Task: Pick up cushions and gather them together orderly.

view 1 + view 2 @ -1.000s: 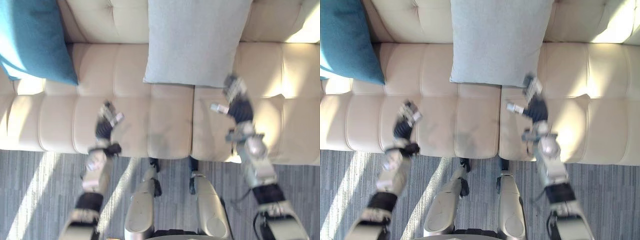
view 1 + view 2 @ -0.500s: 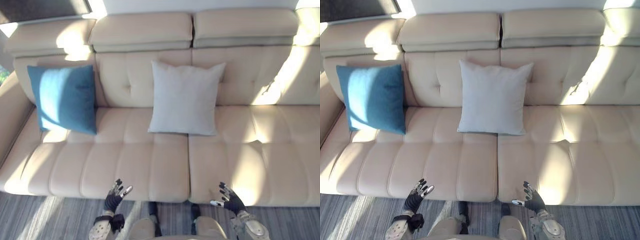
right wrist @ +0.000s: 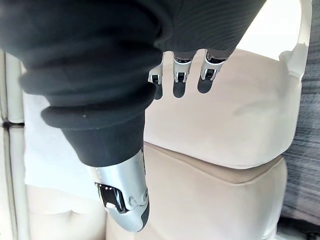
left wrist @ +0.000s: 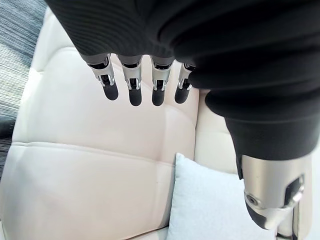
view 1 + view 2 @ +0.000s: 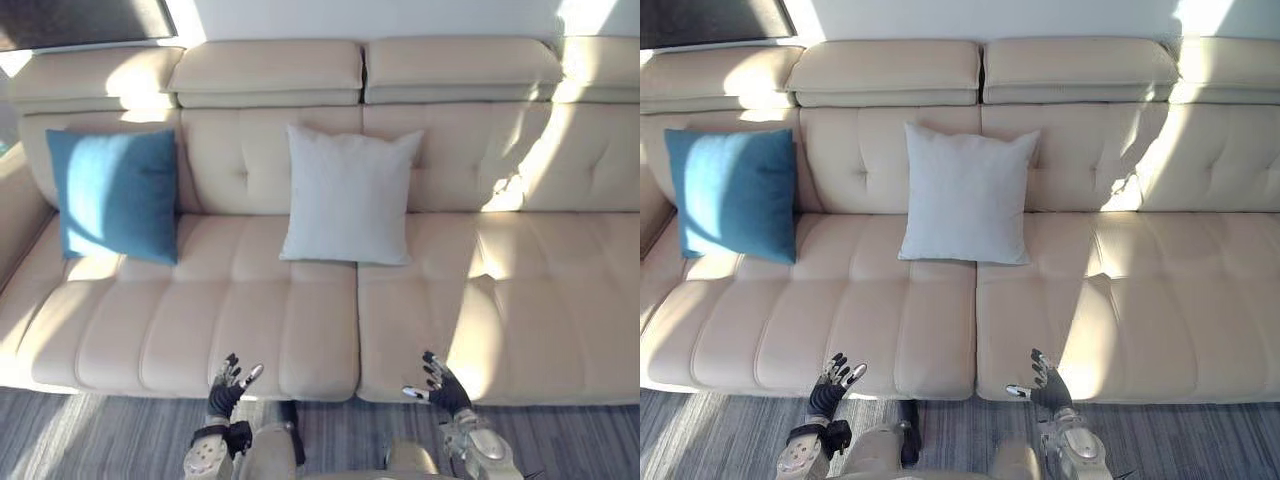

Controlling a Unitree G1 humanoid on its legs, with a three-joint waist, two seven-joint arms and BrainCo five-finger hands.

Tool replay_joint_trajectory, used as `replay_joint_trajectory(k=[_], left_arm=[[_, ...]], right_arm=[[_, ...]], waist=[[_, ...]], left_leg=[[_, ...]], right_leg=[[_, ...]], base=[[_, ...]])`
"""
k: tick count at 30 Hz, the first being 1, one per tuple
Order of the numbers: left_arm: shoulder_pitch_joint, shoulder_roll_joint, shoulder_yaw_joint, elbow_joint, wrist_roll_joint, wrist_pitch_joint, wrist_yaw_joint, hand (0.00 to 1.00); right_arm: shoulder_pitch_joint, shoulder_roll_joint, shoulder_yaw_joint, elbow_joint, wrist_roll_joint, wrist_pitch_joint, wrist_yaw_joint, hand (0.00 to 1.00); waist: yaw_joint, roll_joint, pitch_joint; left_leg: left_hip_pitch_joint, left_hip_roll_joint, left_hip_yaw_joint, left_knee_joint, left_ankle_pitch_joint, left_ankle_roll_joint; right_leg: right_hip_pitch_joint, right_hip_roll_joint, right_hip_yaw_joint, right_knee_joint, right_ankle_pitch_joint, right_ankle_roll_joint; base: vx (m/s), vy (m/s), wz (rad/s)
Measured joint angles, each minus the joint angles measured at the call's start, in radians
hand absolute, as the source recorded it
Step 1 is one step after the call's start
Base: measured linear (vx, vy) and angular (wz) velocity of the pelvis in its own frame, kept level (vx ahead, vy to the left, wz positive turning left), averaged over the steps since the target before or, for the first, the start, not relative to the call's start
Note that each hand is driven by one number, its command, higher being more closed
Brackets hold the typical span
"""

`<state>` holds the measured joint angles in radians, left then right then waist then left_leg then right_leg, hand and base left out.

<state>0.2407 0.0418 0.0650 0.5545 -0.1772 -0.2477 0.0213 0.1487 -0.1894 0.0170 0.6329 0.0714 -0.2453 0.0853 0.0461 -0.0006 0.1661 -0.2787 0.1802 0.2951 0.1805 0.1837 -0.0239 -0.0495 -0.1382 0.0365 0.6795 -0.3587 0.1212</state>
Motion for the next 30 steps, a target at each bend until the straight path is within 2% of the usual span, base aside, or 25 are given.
replay_joint_trajectory(k=[1, 2, 3, 4, 5, 6, 8, 10, 11, 13, 14, 15, 17, 19, 24, 25, 26, 27, 28, 29, 30], left_arm=[[0.01, -0.002, -0.027, -0.015, 0.002, 0.0, 0.003, 0.0], [0.0, -0.002, -0.048, -0.013, 0.004, 0.005, 0.003, 0.0], [-0.019, 0.002, -0.063, -0.011, 0.005, 0.006, 0.002, 0.0], [-0.046, 0.003, -0.069, -0.013, 0.015, 0.006, 0.002, 0.0], [-0.052, 0.0, -0.07, -0.012, 0.02, 0.009, 0.002, 0.0], [-0.054, 0.001, -0.071, -0.013, 0.024, 0.01, 0.0, 0.0], [-0.057, 0.0, -0.065, -0.028, 0.033, 0.011, 0.001, 0.0], [-0.044, 0.0, -0.055, -0.061, 0.032, 0.011, 0.002, 0.0], [-0.044, -0.001, -0.055, -0.062, 0.032, 0.011, 0.003, 0.0], [-0.053, -0.001, -0.055, -0.049, 0.032, 0.011, 0.004, 0.0], [-0.068, -0.001, -0.056, -0.037, 0.032, 0.011, 0.007, 0.0], [-0.079, 0.003, -0.056, -0.029, 0.033, 0.011, 0.008, 0.0], [-0.084, 0.007, -0.056, -0.016, 0.033, 0.011, 0.011, 0.0], [-0.081, 0.011, -0.055, 0.002, 0.041, 0.021, 0.018, 0.0], [-0.083, 0.029, -0.048, 0.007, 0.063, 0.025, 0.025, 0.0], [-0.078, 0.03, -0.043, 0.006, 0.064, 0.026, 0.025, 0.0], [-0.08, 0.031, -0.032, 0.006, 0.064, 0.029, 0.027, 0.0], [-0.084, 0.03, -0.031, 0.005, 0.064, 0.029, 0.028, 0.0], [-0.087, 0.024, -0.032, 0.005, 0.064, 0.03, 0.028, 0.0], [-0.089, 0.026, -0.032, 0.005, 0.064, 0.03, 0.027, 0.0], [-0.1, 0.032, -0.034, 0.005, 0.064, 0.03, 0.027, 0.0]], right_arm=[[-0.018, -0.008, 0.002, 0.0, 0.0, -0.002, -0.005, 0.0], [-0.038, -0.024, 0.001, 0.002, -0.001, -0.002, -0.008, 0.0], [-0.046, -0.03, -0.005, 0.002, -0.001, -0.002, -0.015, 0.0], [-0.053, -0.029, -0.017, 0.002, -0.001, -0.001, -0.022, 0.0], [-0.064, -0.037, -0.029, 0.002, -0.001, -0.001, -0.021, 0.0], [-0.071, -0.036, -0.039, -0.003, -0.001, -0.001, -0.022, 0.0], [-0.06, -0.035, -0.046, -0.027, -0.003, 0.004, -0.021, 0.0], [-0.059, -0.029, -0.043, -0.033, -0.004, 0.015, -0.021, 0.0], [-0.054, -0.024, -0.042, -0.034, -0.004, 0.015, -0.022, 0.0], [-0.053, -0.025, -0.046, -0.029, -0.004, 0.016, -0.023, 0.0], [-0.051, -0.026, -0.055, -0.028, -0.004, 0.016, -0.026, 0.0], [-0.047, -0.022, -0.058, -0.024, -0.004, 0.016, -0.033, 0.0], [-0.041, -0.015, -0.06, -0.023, -0.004, 0.016, -0.042, 0.0], [-0.04, -0.007, -0.059, -0.023, -0.005, 0.016, -0.049, 0.0], [-0.049, 0.007, -0.054, -0.029, -0.026, 0.016, -0.061, 0.0], [-0.071, 0.01, -0.047, -0.028, -0.035, 0.018, -0.061, 0.0], [-0.083, 0.009, -0.047, -0.029, -0.035, 0.017, -0.062, 0.0], [-0.084, 0.005, -0.047, -0.029, -0.035, 0.017, -0.062, 0.0], [-0.084, 0.006, -0.045, -0.025, -0.038, 0.018, -0.062, 0.0], [-0.084, 0.006, -0.043, -0.026, -0.039, 0.018, -0.062, 0.0], [-0.087, 0.007, -0.035, -0.026, -0.042, 0.018, -0.062, 0.0]], waist=[[0.003, 0.019, 0.005], [-0.003, 0.04, 0.025], [-0.017, 0.038, 0.033], [-0.024, 0.014, 0.047], [-0.027, 0.005, 0.053], [-0.035, 0.007, 0.052], [-0.03, 0.011, 0.05], [-0.031, 0.019, 0.046], [-0.031, 0.026, 0.04], [-0.035, 0.036, 0.028], [-0.041, 0.053, 0.016], [-0.056, 0.047, 0.017], [-0.057, 0.041, 0.013], [-0.061, 0.039, 0.012], [-0.075, 0.037, 0.013], [-0.087, 0.038, 0.013], [-0.093, 0.042, 0.017], [-0.094, 0.047, 0.02], [-0.094, 0.052, 0.019], [-0.093, 0.052, 0.018], [-0.092, 0.051, 0.017]], left_leg=[[-0.036, 0.042, -0.003, -0.009, 0.065, -0.005], [-0.045, 0.054, -0.033, -0.081, 0.193, -0.026], [-0.048, 0.047, -0.06, -0.149, 0.285, -0.037], [-0.062, 0.016, -0.095, -0.078, 0.226, -0.07], [-0.076, 0.0, -0.115, 0.037, 0.077, -0.084], [-0.077, -0.011, -0.121, 0.096, 0.007, -0.076], [-0.032, -0.021, -0.141, 0.221, -0.167, -0.078], [0.039, -0.023, -0.179, 0.279, -0.283, -0.079], [0.09, -0.029, -0.197, 0.27, -0.328, -0.076], [0.143, -0.048, -0.215, 0.175, -0.348, -0.076], [0.184, -0.053, -0.212, 0.066, -0.349, -0.076], [0.207, -0.059, -0.207, -0.001, -0.339, -0.077], [0.208, -0.06, -0.18, -0.004, -0.333, -0.075], [0.224, -0.063, -0.121, 0.025, -0.354, -0.055], [0.236, -0.047, 0.038, 0.075, -0.409, -0.041], [0.244, -0.02, 0.119, 0.07, -0.414, -0.037], [0.263, -0.009, 0.202, 0.062, -0.417, -0.032], [0.282, -0.004, 0.242, 0.053, -0.416, -0.033], [0.345, 0.008, 0.368, 0.029, -0.415, -0.037], [0.354, 0.011, 0.387, 0.027, -0.416, -0.038], [0.387, 0.017, 0.458, 0.017, -0.421, -0.054]], right_leg=[[0.0, 0.035, -0.04, -0.054, -0.051, -0.022], [-0.009, 0.071, -0.055, -0.075, -0.056, -0.037], [-0.012, 0.067, -0.077, -0.1, -0.055, -0.041], [-0.029, 0.04, -0.121, -0.136, -0.072, -0.105], [-0.059, 0.033, -0.12, -0.148, -0.063, -0.121], [-0.075, 0.032, -0.115, -0.152, -0.048, -0.124], [-0.12, 0.049, -0.071, -0.183, 0.011, -0.132], [-0.132, 0.077, -0.025, -0.235, 0.059, -0.142], [-0.14, 0.089, -0.001, -0.252, 0.091, -0.127], [-0.165, 0.099, 0.02, -0.259, 0.114, -0.115], [-0.176, 0.104, 0.029, -0.281, 0.137, -0.1], [-0.178, 0.103, 0.043, -0.309, 0.163, -0.09], [-0.173, 0.105, 0.059, -0.348, 0.197, -0.078], [-0.164, 0.117, 0.124, -0.389, 0.235, -0.061], [-0.186, 0.158, 0.291, -0.486, 0.346, -0.028], [-0.201, 0.156, 0.206, -0.538, 0.399, -0.06], [-0.22, 0.113, 0.011, -0.538, 0.372, -0.145], [-0.228, 0.074, -0.12, -0.524, 0.352, -0.176], [-0.225, -0.039, -0.473, -0.475, 0.323, -0.229], [-0.222, -0.053, -0.52, -0.468, 0.321, -0.233], [-0.214, -0.083, -0.652, -0.449, 0.322, -0.237]], base=[[-0.41, -0.305, 0.06], [-0.47, -0.297, 0.29], [-0.53, -0.256, 0.49], [-0.5, -0.249, 0.25], [-0.5, -0.271, 0.03], [-0.36, -0.203, -0.23], [-0.31, -0.089, -0.47], [-0.26, 0.003, -0.76], [-0.18, 0.089, -0.73], [-0.11, 0.088, -0.42], [-0.11, 0.114, -0.26], [-0.11, 0.113, -0.27], [-0.08, 0.094, -0.41], [-0.08, 0.125, -0.79], [-0.08, 0.122, -1.26], [-0.1, 0.045, -1.77], [-0.09, 0.027, -1.85], [-0.04, 0.045, -2.39], [0.0, 0.06, -1.85], [0.04, 0.007, -2.3], [0.07, -0.104, -1.7]])
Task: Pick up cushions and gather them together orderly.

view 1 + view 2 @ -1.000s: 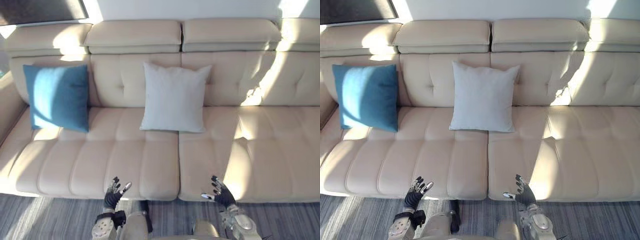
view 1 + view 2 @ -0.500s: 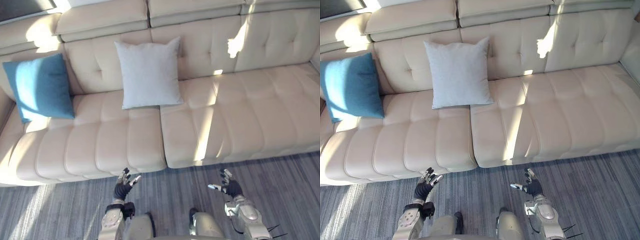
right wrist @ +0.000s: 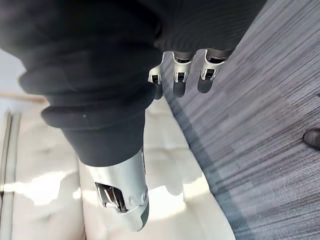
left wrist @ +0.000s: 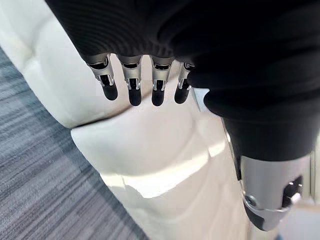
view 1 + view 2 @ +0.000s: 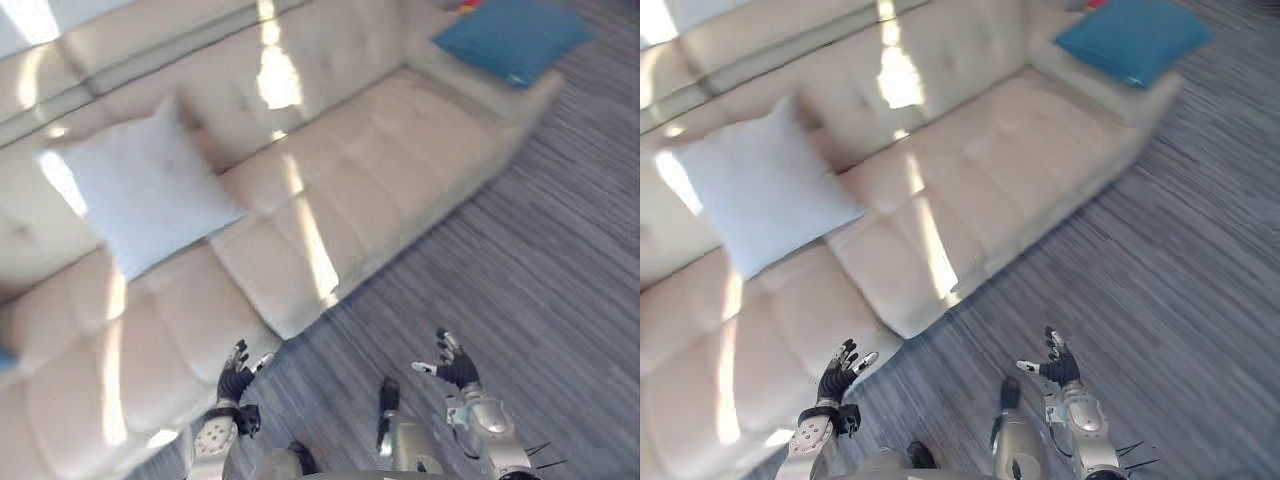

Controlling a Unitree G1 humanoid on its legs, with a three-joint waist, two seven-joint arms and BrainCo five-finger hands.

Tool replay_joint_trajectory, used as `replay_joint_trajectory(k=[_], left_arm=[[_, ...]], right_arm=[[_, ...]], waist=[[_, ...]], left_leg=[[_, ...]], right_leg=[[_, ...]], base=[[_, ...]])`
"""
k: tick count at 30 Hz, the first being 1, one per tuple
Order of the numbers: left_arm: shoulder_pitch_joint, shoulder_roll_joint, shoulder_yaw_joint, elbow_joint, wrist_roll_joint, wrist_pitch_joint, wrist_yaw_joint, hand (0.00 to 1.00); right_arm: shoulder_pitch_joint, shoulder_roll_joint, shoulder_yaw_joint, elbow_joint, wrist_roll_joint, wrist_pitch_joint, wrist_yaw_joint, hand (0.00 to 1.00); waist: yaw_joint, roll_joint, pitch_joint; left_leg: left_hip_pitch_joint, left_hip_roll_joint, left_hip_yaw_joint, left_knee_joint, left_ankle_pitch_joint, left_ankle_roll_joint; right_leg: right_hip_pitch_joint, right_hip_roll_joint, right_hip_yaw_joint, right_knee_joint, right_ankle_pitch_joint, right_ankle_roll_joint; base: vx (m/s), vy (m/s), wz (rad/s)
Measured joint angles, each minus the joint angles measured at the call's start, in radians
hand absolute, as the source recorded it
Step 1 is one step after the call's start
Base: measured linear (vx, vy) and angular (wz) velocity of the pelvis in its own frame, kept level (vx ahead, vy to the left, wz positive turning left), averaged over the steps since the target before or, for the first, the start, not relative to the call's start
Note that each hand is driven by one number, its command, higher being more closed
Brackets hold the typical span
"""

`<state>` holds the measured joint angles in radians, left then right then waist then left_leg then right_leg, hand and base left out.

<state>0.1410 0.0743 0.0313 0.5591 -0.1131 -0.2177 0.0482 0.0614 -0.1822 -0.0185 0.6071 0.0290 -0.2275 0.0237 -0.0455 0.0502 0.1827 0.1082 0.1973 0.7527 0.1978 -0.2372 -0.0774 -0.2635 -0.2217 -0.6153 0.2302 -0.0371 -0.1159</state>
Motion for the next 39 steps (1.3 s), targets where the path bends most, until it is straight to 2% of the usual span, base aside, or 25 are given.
replay_joint_trajectory(k=[3, 4, 6, 7, 8, 9, 13, 15, 16, 17, 21, 22, 23, 24, 25, 26, 28, 31, 33, 34, 35, 36, 37, 38, 39], left_arm=[[-0.044, 0.025, -0.029, 0.001, 0.0, 0.007, -0.003, 0.0], [-0.057, 0.025, -0.037, 0.002, 0.001, 0.013, -0.005, 0.0], [-0.079, 0.026, -0.038, 0.002, 0.01, 0.013, -0.006, 0.0], [-0.082, 0.024, -0.047, 0.002, 0.01, 0.012, -0.006, 0.0], [-0.083, 0.015, -0.054, 0.004, 0.01, 0.012, -0.006, 0.0], [-0.084, 0.0, -0.062, 0.004, 0.01, 0.013, -0.003, 0.0], [-0.048, -0.013, -0.061, -0.019, 0.006, 0.013, 0.005, 0.0], [-0.029, -0.021, -0.061, -0.029, 0.006, 0.014, 0.016, 0.0], [-0.019, -0.033, -0.06, -0.032, 0.005, 0.013, 0.022, 0.0], [-0.005, -0.036, -0.057, -0.032, 0.005, 0.011, 0.025, 0.0], [0.013, -0.037, -0.016, -0.03, 0.006, 0.014, 0.028, 0.0], [0.023, -0.032, -0.018, -0.027, 0.006, 0.014, 0.03, 0.0], [0.042, -0.033, -0.024, -0.026, 0.006, 0.018, 0.034, 0.0], [0.047, -0.032, -0.03, -0.026, 0.005, 0.018, 0.038, 0.0], [0.049, -0.025, -0.041, -0.028, 0.005, 0.019, 0.04, 0.0], [0.046, -0.024, -0.048, -0.027, 0.005, 0.025, 0.042, 0.0], [0.041, -0.02, -0.061, -0.026, 0.005, 0.025, 0.044, 0.0], [-0.015, -0.012, -0.061, -0.01, 0.005, 0.024, 0.043, 0.0], [-0.041, -0.013, -0.06, 0.006, 0.005, 0.024, 0.043, 0.0], [-0.042, -0.008, -0.058, 0.014, 0.008, 0.025, 0.047, 0.0], [-0.044, 0.005, -0.048, 0.035, 0.01, 0.025, 0.049, 0.0], [-0.048, -0.006, -0.048, 0.058, 0.011, 0.026, 0.047, 0.0], [-0.058, -0.021, -0.048, 0.068, 0.012, 0.028, 0.046, 0.0], [-0.08, -0.042, -0.032, 0.076, 0.012, 0.029, 0.048, 0.0], [-0.084, -0.049, -0.029, 0.081, 0.012, 0.029, 0.047, 0.0]], right_arm=[[-0.018, 0.005, -0.001, 0.001, 0.0, 0.001, 0.0, 0.0], [-0.017, 0.005, 0.003, 0.002, 0.0, 0.005, 0.0, 0.0], [-0.019, -0.002, 0.025, 0.002, 0.0, 0.005, 0.0, 0.0], [-0.025, 0.002, 0.034, 0.003, 0.0, 0.006, -0.003, 0.0], [-0.034, 0.004, 0.038, 0.004, 0.0, 0.006, -0.007, 0.0], [-0.048, 0.004, 0.039, 0.017, 0.001, 0.01, -0.023, 0.0], [-0.066, 0.005, 0.077, 0.038, 0.002, 0.015, -0.042, 0.0], [-0.077, -0.011, 0.089, 0.04, 0.005, 0.014, -0.044, 0.0], [-0.076, -0.029, 0.108, 0.042, 0.009, 0.013, -0.045, 0.0], [-0.089, -0.02, 0.121, 0.064, 0.009, 0.015, -0.043, 0.0], [-0.099, 0.005, 0.107, 0.08, 0.01, 0.017, -0.047, 0.0], [-0.096, 0.018, 0.097, 0.084, 0.009, 0.016, -0.047, 0.0], [-0.099, 0.033, 0.083, 0.089, 0.008, 0.016, -0.048, 0.0], [-0.094, 0.041, 0.073, 0.089, 0.008, 0.016, -0.048, 0.0], [-0.087, 0.062, 0.064, 0.09, 0.007, 0.018, -0.049, 0.0], [-0.081, 0.067, 0.065, 0.089, 0.001, 0.018, -0.047, 0.0], [-0.082, 0.067, 0.065, 0.086, -0.001, 0.018, -0.046, 0.0], [-0.1, 0.053, 0.065, 0.077, 0.0, 0.014, -0.043, 0.0], [-0.104, 0.037, 0.062, 0.081, 0.0, 0.015, -0.043, 0.0], [-0.102, 0.038, 0.063, 0.083, 0.0, 0.018, -0.043, 0.0], [-0.094, 0.035, 0.063, 0.085, 0.0, 0.019, -0.044, 0.0], [-0.097, 0.025, 0.055, 0.088, 0.0, 0.02, -0.045, 0.0], [-0.104, 0.011, 0.044, 0.09, -0.001, 0.025, -0.046, 0.0], [-0.101, 0.005, 0.025, 0.086, 0.0, 0.038, -0.047, 0.0], [-0.098, 0.001, 0.027, 0.084, 0.0, 0.038, -0.047, 0.0]], waist=[[-0.016, -0.001, -0.002], [-0.024, 0.0, -0.002], [-0.019, 0.004, -0.004], [-0.012, 0.005, -0.003], [-0.001, 0.008, 0.0], [0.014, 0.005, 0.012], [0.084, -0.004, 0.036], [0.11, 0.034, 0.038], [0.119, 0.078, 0.029], [0.151, 0.101, 0.025], [0.161, 0.006, -0.005], [0.171, -0.025, -0.016], [0.166, -0.032, -0.015], [0.163, -0.035, -0.014], [0.158, -0.049, -0.006], [0.144, -0.053, 0.001], [0.114, -0.04, 0.002], [0.086, -0.011, 0.016], [0.071, 0.007, 0.029], [0.061, -0.005, 0.026], [0.059, -0.014, 0.016], [0.057, 0.02, 0.009], [0.058, 0.06, 0.0], [0.053, 0.063, 0.001], [0.048, 0.062, 0.003]], left_leg=[[0.064, 0.014, 0.104, 0.002, -0.008, -0.061], [0.076, 0.059, 0.099, 0.087, -0.01, -0.066], [0.024, 0.171, 0.014, 0.368, 0.02, -0.014], [-0.046, 0.202, -0.147, 0.55, 0.082, 0.064], [-0.102, 0.176, -0.276, 0.644, 0.049, 0.033], [-0.19, 0.094, -0.444, 0.726, -0.012, 0.023], [-0.378, -0.102, -0.676, 0.569, -0.048, 0.045], [-0.429, -0.143, -0.747, 0.323, -0.005, -0.023], [-0.439, -0.129, -0.759, 0.161, 0.022, -0.05], [-0.433, -0.114, -0.727, 0.169, 0.122, -0.001], [-0.408, -0.208, -0.675, 0.196, 0.06, 0.102], [-0.381, -0.232, -0.652, 0.191, 0.031, 0.127], [-0.341, -0.25, -0.649, 0.224, -0.002, 0.159], [-0.314, -0.257, -0.649, 0.235, -0.022, 0.167], [-0.233, -0.286, -0.67, 0.234, -0.062, 0.186], [-0.152, -0.3, -0.687, 0.221, -0.085, 0.196], [-0.038, -0.301, -0.724, 0.171, -0.09, 0.202], [0.085, -0.259, -0.763, 0.062, -0.097, 0.191], [0.149, -0.217, -0.783, 0.044, -0.12, 0.137], [0.187, -0.214, -0.799, 0.043, -0.135, 0.111], [0.241, -0.209, -0.831, 0.06, -0.153, 0.08], [0.249, -0.178, -0.845, 0.097, -0.151, 0.073], [0.229, -0.148, -0.85, 0.157, -0.122, 0.038], [0.152, -0.155, -0.851, 0.326, 0.083, 0.019], [0.133, -0.16, -0.848, 0.366, 0.155, 0.021]], right_leg=[[-0.02, 0.04, 0.019, 0.017, 0.045, 0.043], [-0.019, 0.083, 0.072, 0.021, 0.033, 0.052], [0.003, 0.16, 0.16, -0.004, 0.017, 0.037], [0.031, 0.202, 0.232, -0.031, 0.015, 0.026], [0.046, 0.226, 0.28, -0.043, 0.012, 0.018], [0.081, 0.242, 0.351, -0.054, 0.004, 0.009], [0.202, 0.242, 0.52, -0.084, -0.036, 0.04], [0.236, 0.25, 0.579, -0.11, -0.051, 0.06], [0.265, 0.284, 0.604, -0.133, -0.056, 0.072], [0.275, 0.29, 0.662, -0.101, -0.081, 0.093], [0.268, 0.179, 0.682, -0.012, -0.22, 0.164], [0.235, 0.159, 0.702, 0.111, -0.27, 0.216], [0.167, 0.144, 0.71, 0.351, -0.279, 0.317], [0.131, 0.138, 0.712, 0.48, -0.253, 0.379], [0.044, 0.12, 0.7, 0.749, -0.183, 0.384], [-0.007, 0.101, 0.657, 0.902, -0.208, 0.304], [-0.077, 0.08, 0.566, 0.897, -0.252, 0.212], [-0.208, 0.105, 0.47, 0.529, -0.234, 0.156], [-0.233, 0.163, 0.496, 0.176, -0.083, 0.147], [-0.212, 0.18, 0.517, -0.014, 0.022, 0.153], [-0.203, 0.19, 0.534, -0.057, 0.191, 0.113], [-0.213, 0.202, 0.514, 0.011, 0.253, 0.098], [-0.218, 0.233, 0.493, 0.068, 0.214, 0.069], [-0.198, 0.217, 0.464, 0.144, 0.121, 0.066], [-0.177, 0.215, 0.451, 0.146, 0.104, 0.066]], base=[[0.15, -0.186, -1.89], [0.24, -0.224, -1.76], [0.26, -0.219, -1.81], [0.3, -0.098, -1.72], [0.36, -0.034, -2.14], [0.29, 0.054, -1.55], [0.33, 0.13, -1.39], [0.26, 0.187, -0.98], [0.35, 0.214, -1.17], [0.55, 0.337, -0.81], [0.53, 0.27, -0.03], [0.45, 0.126, -0.1], [0.55, 0.156, -0.01], [0.56, 0.165, 0.26], [0.6, 0.117, 0.42], [0.74, 0.103, 0.54], [0.71, 0.042, 0.5], [0.76, 0.002, 0.48], [0.65, -0.051, 0.42], [0.8, -0.139, 0.42], [1.0, -0.194, 0.38], [0.83, -0.169, 0.15], [0.96, -0.163, 0.18], [0.77, -0.133, 0.17], [0.96, -0.197, 0.39]])
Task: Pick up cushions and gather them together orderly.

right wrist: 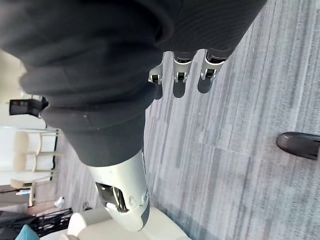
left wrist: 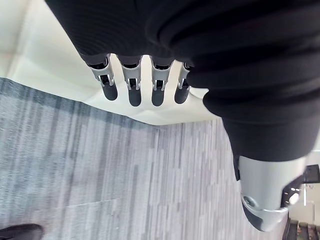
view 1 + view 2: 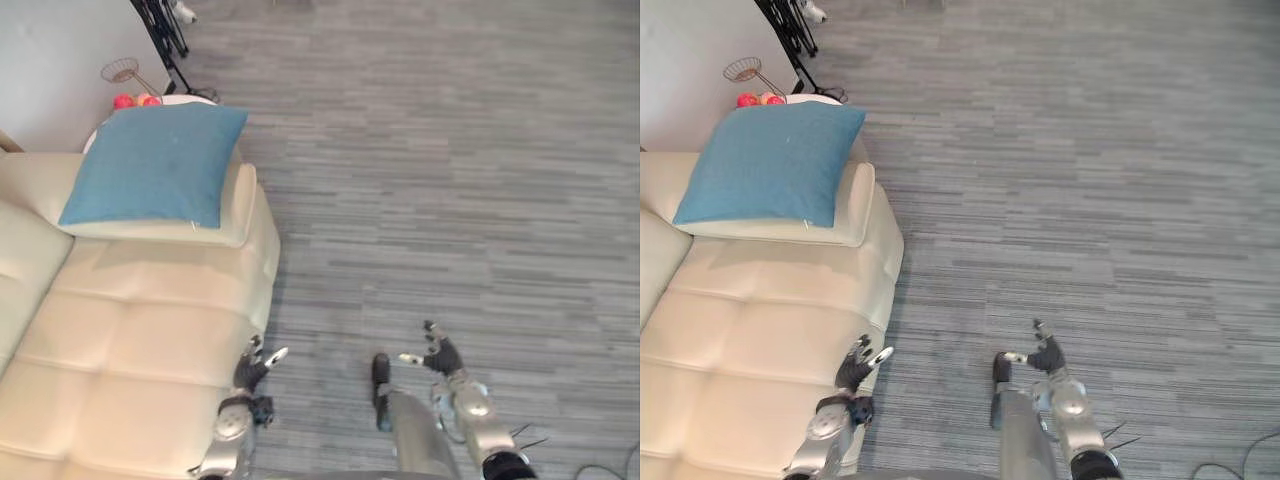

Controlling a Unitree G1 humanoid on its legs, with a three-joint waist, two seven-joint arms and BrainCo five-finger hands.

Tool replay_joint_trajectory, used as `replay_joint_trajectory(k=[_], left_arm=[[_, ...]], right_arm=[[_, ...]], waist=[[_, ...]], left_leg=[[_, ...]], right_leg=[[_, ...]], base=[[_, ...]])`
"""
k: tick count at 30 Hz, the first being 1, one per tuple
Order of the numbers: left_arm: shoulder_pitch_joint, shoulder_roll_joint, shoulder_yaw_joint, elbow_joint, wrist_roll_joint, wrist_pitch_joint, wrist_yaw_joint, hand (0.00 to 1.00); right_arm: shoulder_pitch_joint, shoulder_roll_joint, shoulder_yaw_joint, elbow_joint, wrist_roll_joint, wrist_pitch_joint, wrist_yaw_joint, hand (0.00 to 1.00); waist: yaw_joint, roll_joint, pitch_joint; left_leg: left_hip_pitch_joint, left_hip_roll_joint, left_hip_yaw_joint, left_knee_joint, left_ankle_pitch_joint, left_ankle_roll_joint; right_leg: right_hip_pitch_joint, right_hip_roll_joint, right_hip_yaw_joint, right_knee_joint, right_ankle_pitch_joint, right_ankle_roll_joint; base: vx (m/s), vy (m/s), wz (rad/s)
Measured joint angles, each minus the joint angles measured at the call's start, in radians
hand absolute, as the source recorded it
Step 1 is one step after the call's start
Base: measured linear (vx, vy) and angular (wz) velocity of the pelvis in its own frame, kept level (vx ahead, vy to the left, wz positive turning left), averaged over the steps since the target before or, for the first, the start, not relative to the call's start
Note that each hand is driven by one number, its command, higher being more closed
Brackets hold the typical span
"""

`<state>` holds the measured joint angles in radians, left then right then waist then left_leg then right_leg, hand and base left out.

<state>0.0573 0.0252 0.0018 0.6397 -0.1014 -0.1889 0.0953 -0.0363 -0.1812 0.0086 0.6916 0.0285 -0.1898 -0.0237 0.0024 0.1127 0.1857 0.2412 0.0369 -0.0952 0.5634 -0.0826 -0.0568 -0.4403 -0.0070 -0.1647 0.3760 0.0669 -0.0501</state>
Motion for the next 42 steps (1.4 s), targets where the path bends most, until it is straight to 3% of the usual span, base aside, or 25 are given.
replay_joint_trajectory(k=[1, 2, 3, 5, 7, 9, 10, 11, 12, 13, 15, 16, 17, 18, 20, 23, 26, 28, 29, 30, 33, 36, 37, 39, 42], left_arm=[[0.013, -0.019, 0.007, 0.003, 0.0, 0.002, 0.0, 0.0], [0.015, -0.025, 0.006, -0.001, 0.0, 0.001, -0.002, 0.0], [0.014, -0.025, 0.013, -0.007, 0.0, -0.011, -0.003, 0.0], [0.019, -0.014, 0.017, -0.009, 0.0, -0.013, -0.003, 0.0], [0.033, -0.013, 0.017, -0.013, 0.001, -0.012, -0.004, 0.0], [0.058, -0.017, 0.009, -0.011, 0.006, -0.01, -0.006, 0.0], [0.084, -0.026, 0.009, -0.013, 0.009, -0.01, -0.006, 0.0], [0.082, -0.016, 0.013, -0.002, 0.009, -0.002, -0.005, 0.0], [0.084, -0.01, 0.016, -0.005, 0.009, -0.003, -0.001, 0.0], [0.082, -0.009, 0.039, -0.005, 0.009, -0.002, -0.002, 0.0], [0.093, -0.016, 0.062, -0.016, 0.008, -0.001, -0.001, 0.0], [0.115, -0.015, 0.06, -0.031, 0.001, -0.002, 0.0, 0.0], [0.127, -0.01, 0.058, -0.033, -0.012, 0.0, 0.002, 0.0], [0.131, -0.005, 0.058, -0.032, -0.018, 0.007, 0.004, 0.0], [0.149, -0.001, 0.058, -0.031, -0.027, 0.012, 0.021, 0.0], [0.167, -0.012, 0.079, -0.033, -0.039, 0.016, 0.024, 0.0], [0.162, -0.023, 0.087, -0.037, -0.044, 0.017, 0.049, 0.0], [0.167, -0.019, 0.093, -0.046, -0.044, 0.017, 0.066, 0.0], [0.161, -0.053, 0.109, -0.044, -0.045, 0.026, 0.081, 0.0], [0.16, -0.071, 0.121, -0.059, -0.045, 0.025, 0.088, 0.0], [0.134, -0.086, 0.116, -0.091, -0.077, 0.021, 0.106, 0.0], [0.119, -0.086, 0.102, -0.103, -0.084, 0.007, 0.105, 0.0], [0.117, -0.086, 0.095, -0.105, -0.083, 0.005, 0.103, 0.0], [0.118, -0.08, 0.065, -0.114, -0.08, -0.005, 0.098, 0.0], [0.117, -0.042, 0.066, -0.107, -0.072, -0.007, 0.095, 0.0]], right_arm=[[0.011, 0.002, 0.01, -0.002, 0.001, 0.0, 0.001, 0.0], [0.029, 0.002, 0.013, -0.01, 0.001, 0.0, -0.001, 0.0], [0.044, 0.018, 0.008, -0.009, 0.002, 0.001, -0.014, 0.0], [0.033, 0.046, 0.0, -0.01, 0.013, -0.002, -0.025, 0.0], [0.008, 0.056, -0.001, -0.009, 0.019, -0.005, -0.033, 0.0], [0.004, 0.051, -0.003, 0.002, 0.019, -0.006, -0.039, 0.0], [0.008, 0.033, -0.012, 0.019, 0.019, -0.007, -0.04, 0.0], [0.0, 0.052, -0.007, 0.053, 0.019, 0.002, -0.042, 0.0], [0.0, 0.055, -0.008, 0.049, 0.018, -0.001, -0.039, 0.0], [-0.017, 0.052, -0.018, 0.053, 0.019, -0.004, -0.04, 0.0], [-0.027, 0.062, -0.02, 0.057, 0.017, -0.002, -0.039, 0.0], [-0.026, 0.069, -0.02, 0.057, 0.016, -0.003, -0.04, 0.0], [-0.023, 0.076, -0.021, 0.057, 0.008, -0.003, -0.04, 0.0], [-0.014, 0.078, -0.021, 0.057, 0.006, -0.003, -0.039, 0.0], [0.037, 0.075, -0.021, 0.057, 0.0, 0.0, -0.039, 0.0], [0.067, 0.089, -0.022, 0.011, 0.0, -0.001, -0.039, 0.0], [0.109, 0.098, -0.022, -0.05, 0.001, -0.006, -0.038, 0.0], [0.134, 0.104, -0.024, -0.049, 0.001, -0.006, -0.041, 0.0], [0.131, 0.093, -0.028, -0.034, 0.003, 0.001, -0.043, 0.0], [0.122, 0.09, -0.039, -0.045, 0.008, 0.001, -0.051, 0.0], [0.101, 0.075, -0.045, -0.082, 0.013, -0.002, -0.069, 0.0], [0.114, 0.076, -0.061, -0.091, 0.037, -0.009, -0.079, 0.0], [0.114, 0.078, -0.072, -0.089, 0.045, -0.013, -0.082, 0.0], [0.077, 0.074, -0.114, -0.038, 0.059, -0.033, -0.088, 0.0], [0.064, 0.084, -0.127, 0.001, 0.062, -0.032, -0.088, 0.0]], waist=[[0.003, -0.013, 0.011], [0.003, -0.006, 0.01], [0.016, -0.005, 0.012], [0.044, -0.043, 0.023], [0.073, -0.054, 0.034], [0.089, -0.044, 0.035], [0.105, -0.007, 0.03], [0.133, -0.052, 0.027], [0.135, -0.067, 0.019], [0.136, -0.067, 0.019], [0.146, -0.068, 0.018], [0.148, -0.073, 0.019], [0.137, -0.079, 0.019], [0.127, -0.084, 0.021], [0.1, -0.091, 0.02], [0.093, -0.095, 0.019], [0.084, -0.104, 0.014], [0.094, -0.14, -0.003], [0.1, -0.094, -0.003], [0.121, -0.076, -0.016], [0.12, -0.076, -0.017], [0.116, -0.102, -0.018], [0.12, -0.115, -0.015], [0.115, -0.097, -0.025], [0.112, -0.111, -0.026]], left_leg=[[-0.054, 0.008, 0.021, 0.142, 0.244, -0.025], [-0.1, 0.033, 0.048, 0.261, 0.219, -0.026], [-0.224, 0.109, 0.117, 0.502, 0.081, 0.02], [-0.403, 0.114, 0.142, 0.596, -0.06, 0.055], [-0.575, 0.075, 0.161, 0.43, -0.14, 0.061], [-0.612, 0.036, 0.15, 0.083, -0.118, 0.03], [-0.589, 0.043, 0.155, -0.146, 0.041, 0.032], [-0.554, 0.01, 0.196, -0.161, 0.004, 0.07], [-0.559, -0.01, 0.196, -0.162, -0.002, 0.079], [-0.567, -0.027, 0.195, -0.12, -0.037, 0.126], [-0.518, -0.037, 0.202, -0.112, -0.101, 0.15], [-0.452, -0.053, 0.199, -0.133, -0.138, 0.162], [-0.381, -0.082, 0.179, -0.151, -0.162, 0.172], [-0.346, -0.096, 0.168, -0.155, -0.174, 0.179], [-0.212, -0.136, 0.103, -0.199, -0.186, 0.186], [-0.13, -0.143, -0.015, -0.216, -0.196, 0.17], [-0.129, -0.137, -0.159, -0.177, -0.233, 0.106], [-0.126, -0.154, -0.231, -0.135, -0.28, 0.043], [-0.131, -0.124, -0.29, -0.098, -0.304, 0.029], [-0.151, -0.089, -0.311, -0.096, -0.285, -0.002], [-0.183, -0.044, -0.323, -0.139, -0.203, -0.051], [-0.244, 0.002, -0.123, -0.097, -0.108, -0.078], [-0.26, 0.02, -0.037, -0.097, -0.126, -0.061], [-0.285, 0.085, 0.273, -0.215, -0.123, -0.018], [-0.279, 0.082, 0.367, -0.283, -0.118, -0.011]], right_leg=[[0.106, -0.023, -0.024, -0.049, -0.043, -0.003], [0.177, -0.018, -0.029, -0.093, -0.061, 0.003], [0.293, -0.001, -0.047, -0.152, -0.09, 0.0], [0.416, -0.014, -0.052, -0.23, -0.116, 0.003], [0.502, -0.031, -0.049, -0.294, -0.147, 0.044], [0.55, -0.045, -0.05, -0.29, -0.208, 0.082], [0.592, -0.019, -0.038, -0.291, -0.252, 0.104], [0.62, -0.05, 0.01, -0.294, -0.272, 0.088], [0.621, -0.057, 0.03, -0.3, -0.267, 0.086], [0.633, -0.07, 0.035, -0.295, -0.25, 0.112], [0.598, -0.09, 0.06, -0.123, -0.261, 0.169], [0.515, -0.118, 0.093, 0.135, -0.246, 0.269], [0.398, -0.147, 0.125, 0.438, -0.155, 0.318], [0.351, -0.159, 0.125, 0.569, -0.16, 0.305], [0.256, -0.188, 0.081, 0.747, -0.231, 0.192], [0.129, -0.158, 0.047, 0.536, -0.296, 0.13], [0.088, -0.035, 0.295, 0.205, -0.281, 0.147], [0.117, -0.021, 0.433, -0.007, -0.116, 0.168], [0.135, -0.012, 0.368, 0.028, -0.117, 0.166], [0.139, -0.014, 0.31, 0.028, -0.132, 0.142], [0.187, -0.057, 0.153, 0.0, -0.156, 0.103], [0.324, -0.119, -0.001, -0.107, -0.153, 0.098], [0.342, -0.127, -0.022, -0.127, -0.153, 0.098], [0.352, -0.137, -0.103, -0.147, -0.153, 0.099], [0.368, -0.149, -0.149, -0.193, -0.14, 0.116]], base=[[0.64, -0.134, 0.36], [0.75, -0.129, 0.5], [0.53, -0.057, 0.49], [0.61, -0.037, 0.21], [0.6, 0.068, -0.04], [0.48, 0.149, 0.02], [0.59, 0.178, -0.15], [0.73, 0.203, -0.03], [0.75, 0.18, 0.19], [0.59, 0.169, 0.31], [0.52, 0.184, 0.1], [0.48, 0.171, 0.1], [0.49, 0.15, 0.3], [0.51, 0.1, 0.68], [0.59, 0.049, 1.21], [0.51, -0.02, 1.07], [0.5, -0.204, 1.67], [0.44, -0.279, 1.69], [0.51, -0.369, 1.42], [0.46, -0.363, 1.28], [0.28, -0.279, 1.49], [0.16, -0.193, 1.78], [0.07, -0.088, 1.54], [0.01, -0.014, 1.15], [-0.03, 0.07, 0.74]])
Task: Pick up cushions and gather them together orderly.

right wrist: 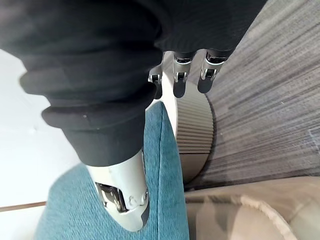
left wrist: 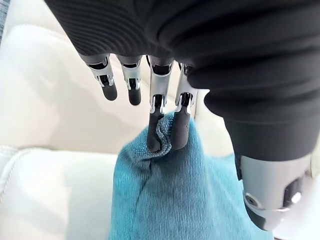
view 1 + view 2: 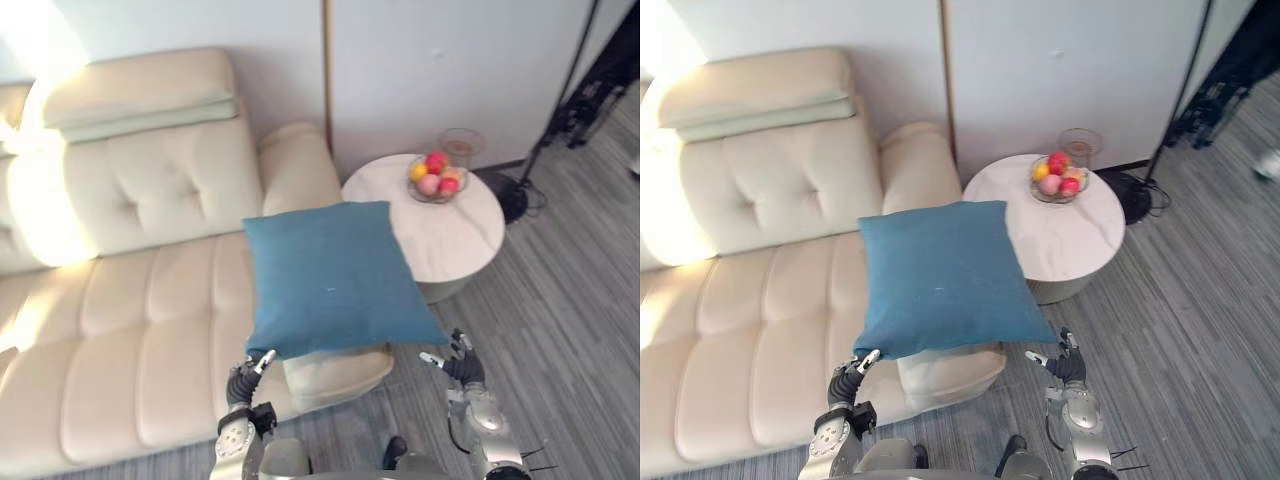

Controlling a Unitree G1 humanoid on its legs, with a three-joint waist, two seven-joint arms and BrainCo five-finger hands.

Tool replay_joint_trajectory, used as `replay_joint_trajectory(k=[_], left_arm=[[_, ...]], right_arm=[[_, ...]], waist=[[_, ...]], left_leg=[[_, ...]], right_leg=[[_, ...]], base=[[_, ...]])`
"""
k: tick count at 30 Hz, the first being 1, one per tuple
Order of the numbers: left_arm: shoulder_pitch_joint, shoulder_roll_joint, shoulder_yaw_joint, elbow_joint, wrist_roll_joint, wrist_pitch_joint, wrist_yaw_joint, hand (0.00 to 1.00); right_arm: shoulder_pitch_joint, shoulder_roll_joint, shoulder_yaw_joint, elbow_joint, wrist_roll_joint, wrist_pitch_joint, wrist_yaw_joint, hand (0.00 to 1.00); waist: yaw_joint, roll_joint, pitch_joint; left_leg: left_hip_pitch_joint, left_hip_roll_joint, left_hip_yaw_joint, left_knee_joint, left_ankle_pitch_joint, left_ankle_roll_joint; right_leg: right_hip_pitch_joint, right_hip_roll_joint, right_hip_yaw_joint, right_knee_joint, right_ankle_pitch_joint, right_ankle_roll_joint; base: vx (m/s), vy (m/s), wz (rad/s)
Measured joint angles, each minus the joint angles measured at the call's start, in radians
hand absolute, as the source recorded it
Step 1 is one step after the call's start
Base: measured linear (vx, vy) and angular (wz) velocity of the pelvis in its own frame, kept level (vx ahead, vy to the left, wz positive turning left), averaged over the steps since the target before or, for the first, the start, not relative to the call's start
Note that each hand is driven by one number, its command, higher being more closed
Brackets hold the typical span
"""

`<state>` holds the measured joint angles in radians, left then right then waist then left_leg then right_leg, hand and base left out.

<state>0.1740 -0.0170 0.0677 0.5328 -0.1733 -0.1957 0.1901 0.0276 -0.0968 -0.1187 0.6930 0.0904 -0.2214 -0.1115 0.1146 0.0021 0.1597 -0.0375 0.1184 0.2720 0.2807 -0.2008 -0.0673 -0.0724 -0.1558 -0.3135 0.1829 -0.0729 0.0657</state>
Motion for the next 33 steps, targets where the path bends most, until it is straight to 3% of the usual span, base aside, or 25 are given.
replay_joint_trajectory(k=[2, 5, 6, 8, 10, 12, 14, 15, 16, 18, 20, 25, 29, 33], left_arm=[[0.013, 0.042, 0.002, 0.03, 0.01, 0.0, -0.015, 0.0], [0.027, 0.059, 0.013, 0.043, 0.009, -0.006, -0.014, 0.0], [0.033, 0.064, 0.014, 0.051, 0.009, -0.007, -0.014, 0.0], [0.033, 0.079, 0.011, 0.068, 0.01, -0.006, -0.015, 0.0], [0.037, 0.092, 0.01, 0.071, 0.014, -0.006, -0.015, 0.0], [0.033, 0.109, 0.016, 0.071, 0.02, -0.006, -0.01, 0.0], [0.015, 0.138, 0.011, 0.071, 0.029, -0.006, -0.009, 0.0], [0.001, 0.147, 0.012, 0.073, 0.031, -0.008, -0.006, 0.0], [-0.011, 0.14, 0.013, 0.081, 0.031, -0.005, -0.003, 0.0], [-0.017, 0.141, 0.025, 0.071, 0.031, -0.007, -0.005, 0.0], [-0.024, 0.143, 0.05, 0.044, 0.031, -0.008, -0.007, 0.0], [-0.095, 0.191, 0.056, 0.022, 0.03, -0.009, -0.015, 0.0], [-0.166, 0.21, 0.017, 0.024, 0.029, -0.009, -0.015, 0.0], [-0.298, 0.207, -0.061, 0.066, 0.028, -0.013, -0.014, 0.0]], right_arm=[[0.003, 0.011, -0.007, 0.035, 0.017, 0.001, -0.003, 0.0], [0.002, 0.008, -0.05, 0.053, 0.022, 0.001, -0.005, 0.0], [-0.004, 0.005, -0.06, 0.057, 0.022, 0.001, -0.011, 0.0], [-0.006, -0.002, -0.072, 0.061, 0.022, 0.005, -0.022, 0.0], [0.007, -0.002, -0.073, 0.05, 0.021, 0.008, -0.029, 0.0], [0.029, -0.003, -0.087, 0.02, 0.016, 0.013, -0.055, 0.0], [0.041, -0.008, -0.144, -0.015, 0.015, 0.013, -0.068, 0.0], [0.054, -0.021, -0.172, -0.035, 0.015, 0.013, -0.078, 0.0], [0.056, -0.036, -0.19, -0.037, 0.015, 0.015, -0.083, 0.0], [0.058, -0.087, -0.223, -0.076, 0.016, 0.02, -0.085, 0.0], [0.058, -0.118, -0.223, -0.111, 0.016, 0.032, -0.079, 0.0], [0.021, -0.185, -0.196, -0.153, 0.018, 0.032, -0.02, 0.0], [-0.051, -0.231, -0.113, -0.143, 0.031, 0.032, 0.014, 0.0], [-0.248, -0.237, -0.019, -0.048, 0.059, 0.031, 0.03, 0.0]], waist=[[0.002, -0.018, -0.007], [0.001, -0.017, -0.007], [0.001, -0.015, -0.006], [-0.03, -0.014, 0.0], [-0.06, -0.027, 0.008], [-0.093, -0.037, 0.004], [-0.113, -0.049, -0.001], [-0.127, -0.072, -0.007], [-0.132, -0.061, -0.006], [-0.129, -0.006, -0.011], [-0.137, 0.019, -0.019], [-0.156, 0.023, -0.023], [-0.156, 0.026, -0.021], [-0.152, 0.036, 0.048]], left_leg=[[0.007, -0.021, -0.022, -0.005, 0.006, 0.01], [0.038, -0.045, -0.017, -0.04, 0.016, 0.026], [0.057, -0.053, -0.01, -0.065, 0.015, 0.029], [0.098, -0.071, -0.017, -0.117, -0.019, 0.075], [0.125, -0.087, -0.051, -0.119, -0.025, 0.076], [0.138, -0.085, -0.072, -0.121, -0.025, 0.083], [0.125, -0.087, -0.104, -0.12, -0.021, 0.069], [0.111, -0.1, -0.128, -0.099, -0.025, 0.048], [0.117, -0.095, -0.144, -0.091, -0.026, 0.039], [0.117, -0.061, -0.145, -0.11, -0.017, 0.025], [0.121, -0.045, -0.157, -0.147, -0.005, 0.006], [0.125, -0.02, -0.188, -0.196, 0.024, -0.011], [0.08, -0.039, -0.201, -0.197, 0.059, -0.005], [0.02, -0.07, -0.218, -0.199, 0.104, 0.008]], right_leg=[[0.04, -0.003, -0.009, -0.054, 0.025, 0.011], [0.033, -0.026, 0.004, -0.017, 0.022, 0.018], [-0.001, -0.042, 0.017, 0.061, 0.001, 0.017], [-0.093, -0.08, 0.069, 0.301, -0.027, 0.009], [-0.135, -0.091, 0.157, 0.434, -0.025, 0.001], [-0.174, -0.017, 0.313, 0.42, -0.098, 0.015], [-0.17, 0.043, 0.384, 0.283, -0.088, 0.012], [-0.16, 0.049, 0.404, 0.214, -0.052, 0.015], [-0.154, 0.05, 0.388, 0.221, -0.054, 0.018], [-0.148, 0.077, 0.379, 0.188, -0.048, 0.004], [-0.142, 0.099, 0.365, 0.155, -0.039, -0.008], [-0.113, 0.118, 0.33, 0.082, -0.009, -0.021], [-0.1, 0.1, 0.313, -0.002, 0.042, -0.01], [-0.129, 0.068, 0.306, -0.062, 0.105, -0.003]], base=[[-0.04, 0.097, 0.25], [-0.05, 0.071, -0.04], [-0.09, 0.072, -0.14], [-0.15, 0.069, 0.04], [-0.07, 0.006, 0.37], [-0.01, -0.051, 0.37], [0.05, -0.102, 0.54], [0.11, -0.139, 0.67], [0.24, -0.145, 0.37], [0.23, -0.087, 0.0], [0.15, -0.061, 0.01], [0.11, -0.052, 0.13], [0.0, 0.031, 0.12], [-0.08, 0.047, 0.19]])
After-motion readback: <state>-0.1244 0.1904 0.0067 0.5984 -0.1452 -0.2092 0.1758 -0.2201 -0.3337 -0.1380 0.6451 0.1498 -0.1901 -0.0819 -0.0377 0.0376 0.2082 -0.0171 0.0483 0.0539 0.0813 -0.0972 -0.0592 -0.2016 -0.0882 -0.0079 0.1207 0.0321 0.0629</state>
